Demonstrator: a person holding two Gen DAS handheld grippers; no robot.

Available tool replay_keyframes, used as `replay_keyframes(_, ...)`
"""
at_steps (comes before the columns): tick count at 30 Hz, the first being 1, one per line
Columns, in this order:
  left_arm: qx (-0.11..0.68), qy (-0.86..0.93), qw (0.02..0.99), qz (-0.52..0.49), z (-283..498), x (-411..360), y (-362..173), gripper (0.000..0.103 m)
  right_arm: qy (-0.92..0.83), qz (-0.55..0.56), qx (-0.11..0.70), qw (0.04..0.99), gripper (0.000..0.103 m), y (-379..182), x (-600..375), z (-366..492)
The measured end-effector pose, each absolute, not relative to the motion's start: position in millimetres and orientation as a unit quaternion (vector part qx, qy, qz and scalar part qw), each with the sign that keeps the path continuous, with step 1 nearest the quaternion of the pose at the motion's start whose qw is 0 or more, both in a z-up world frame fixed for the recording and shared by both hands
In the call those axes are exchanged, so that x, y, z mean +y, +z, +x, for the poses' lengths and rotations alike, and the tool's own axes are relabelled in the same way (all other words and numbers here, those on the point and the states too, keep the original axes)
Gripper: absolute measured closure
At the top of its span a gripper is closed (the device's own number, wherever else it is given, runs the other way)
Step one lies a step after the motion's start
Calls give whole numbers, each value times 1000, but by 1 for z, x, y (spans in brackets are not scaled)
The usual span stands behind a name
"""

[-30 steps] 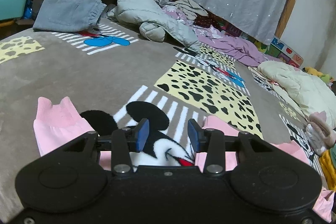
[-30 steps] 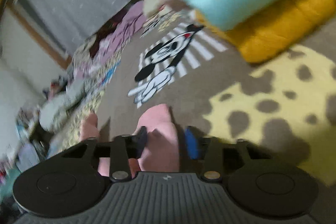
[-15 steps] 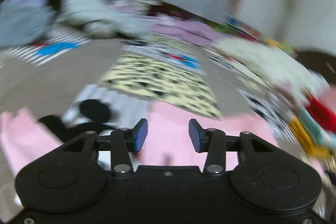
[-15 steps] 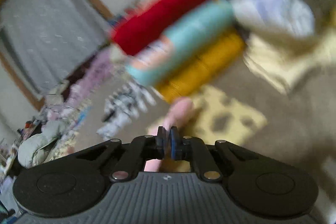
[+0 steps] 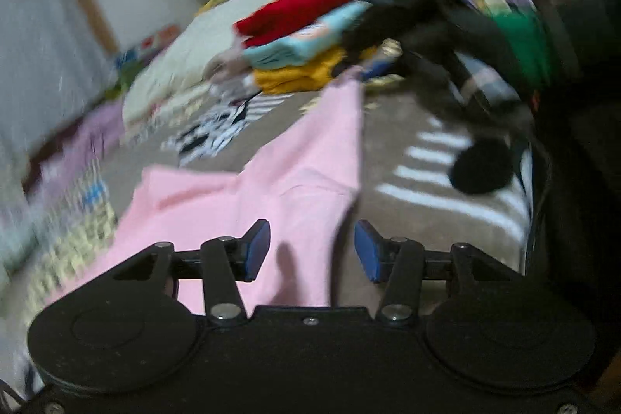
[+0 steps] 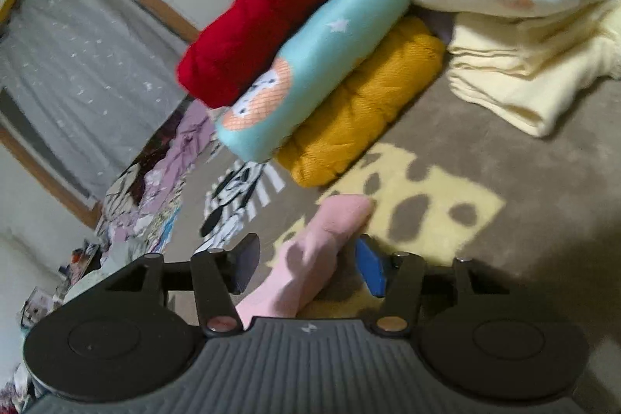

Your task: Fold clothes

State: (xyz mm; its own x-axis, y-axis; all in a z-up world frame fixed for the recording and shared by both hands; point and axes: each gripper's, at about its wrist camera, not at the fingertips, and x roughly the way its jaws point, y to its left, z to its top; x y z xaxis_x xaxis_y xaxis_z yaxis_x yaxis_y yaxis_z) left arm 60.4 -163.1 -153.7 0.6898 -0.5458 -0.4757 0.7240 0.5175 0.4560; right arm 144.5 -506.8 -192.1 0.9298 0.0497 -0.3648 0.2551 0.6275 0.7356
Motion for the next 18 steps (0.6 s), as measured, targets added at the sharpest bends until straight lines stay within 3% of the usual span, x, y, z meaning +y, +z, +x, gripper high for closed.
replay_keyframes(1, 119, -363, 855, 351, 55, -170, -160, 53, -51, 426, 178, 886, 70, -192, -507, 147)
replay_keyframes(2, 100, -347, 853, 378, 53, -174, -167, 56, -46, 421, 180, 888, 73, -192, -506, 149)
replay_keyframes(3, 85, -326, 848, 409, 53, -180, -175, 69, -41, 416, 181, 890, 77, -190, -505, 150)
replay_keyframes(4, 77, -309, 843, 432, 55, -183, -182, 96, -36, 413, 177, 893, 85, -188, -506, 148)
replay_keyframes(10, 105, -382, 816, 421, 53, -172, -169, 97, -14, 409, 105, 906, 90, -167, -512, 128)
replay_keyframes(12, 138, -398, 804, 420, 59, -181, -185, 95, -26, 398, 108, 911, 90, -165, -515, 128)
replay_keyframes(15, 149, -416, 801, 403, 63, -173, -175, 93, -70, 369, 187, 908, 89, -174, -516, 146)
replay_keyframes(16, 152, -423, 800, 398, 65, -170, -171, 82, -86, 356, 222, 904, 86, -179, -516, 153)
replay_keyframes(17, 156, -429, 799, 391, 66, -167, -167, 58, -91, 357, 231, 901, 86, -181, -515, 154)
replay_keyframes(18, 174, -450, 803, 351, 73, -156, -157, 47, -98, 345, 221, 907, 83, -176, -513, 150)
